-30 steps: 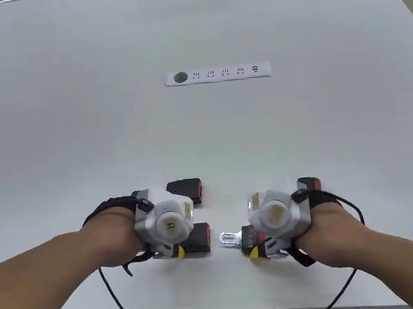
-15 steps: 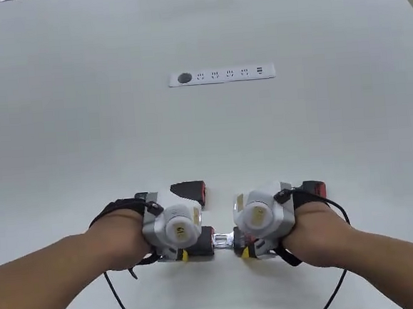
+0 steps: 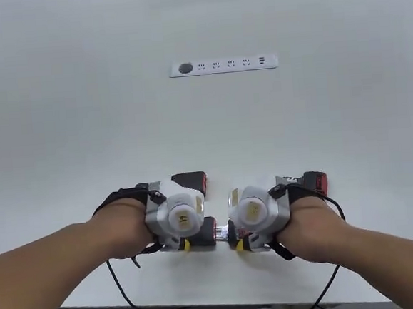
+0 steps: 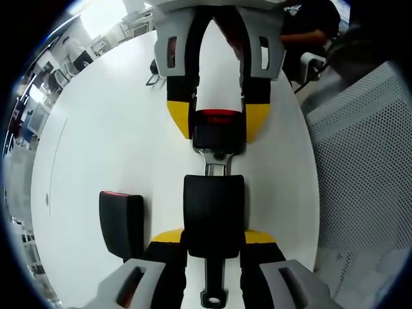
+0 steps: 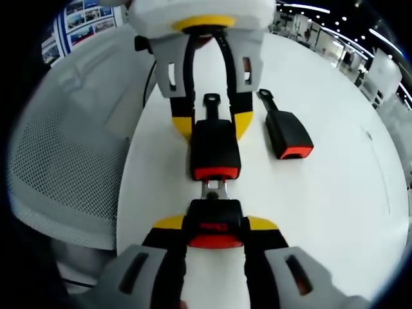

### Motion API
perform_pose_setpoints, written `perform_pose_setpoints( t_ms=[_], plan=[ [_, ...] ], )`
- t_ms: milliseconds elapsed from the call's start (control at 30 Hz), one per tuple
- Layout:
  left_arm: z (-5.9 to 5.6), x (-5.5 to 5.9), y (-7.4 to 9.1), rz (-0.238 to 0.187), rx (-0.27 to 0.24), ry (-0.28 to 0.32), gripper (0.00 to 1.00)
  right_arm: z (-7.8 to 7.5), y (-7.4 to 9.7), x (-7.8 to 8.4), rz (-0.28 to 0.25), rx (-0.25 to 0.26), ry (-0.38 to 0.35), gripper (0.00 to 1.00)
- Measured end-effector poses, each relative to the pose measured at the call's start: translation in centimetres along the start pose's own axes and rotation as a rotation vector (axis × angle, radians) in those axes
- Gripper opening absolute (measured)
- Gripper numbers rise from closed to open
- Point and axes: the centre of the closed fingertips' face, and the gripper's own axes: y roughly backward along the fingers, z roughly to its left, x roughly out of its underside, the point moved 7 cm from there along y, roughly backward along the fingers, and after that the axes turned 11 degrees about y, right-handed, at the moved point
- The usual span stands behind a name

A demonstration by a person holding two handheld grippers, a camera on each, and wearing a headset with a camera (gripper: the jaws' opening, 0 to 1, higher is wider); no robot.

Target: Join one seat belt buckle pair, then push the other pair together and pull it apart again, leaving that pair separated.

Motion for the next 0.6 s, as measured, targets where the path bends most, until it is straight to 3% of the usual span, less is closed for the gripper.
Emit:
perform_pose_setpoints(
  t_ms=[600],
  plan=[
    [0.2, 0.1, 0.0, -0.01, 0.018, -0.006, 0.31, -0.5, -0.9, -1.3, -0.057, 0.016, 0.024, 0.32]
  ],
)
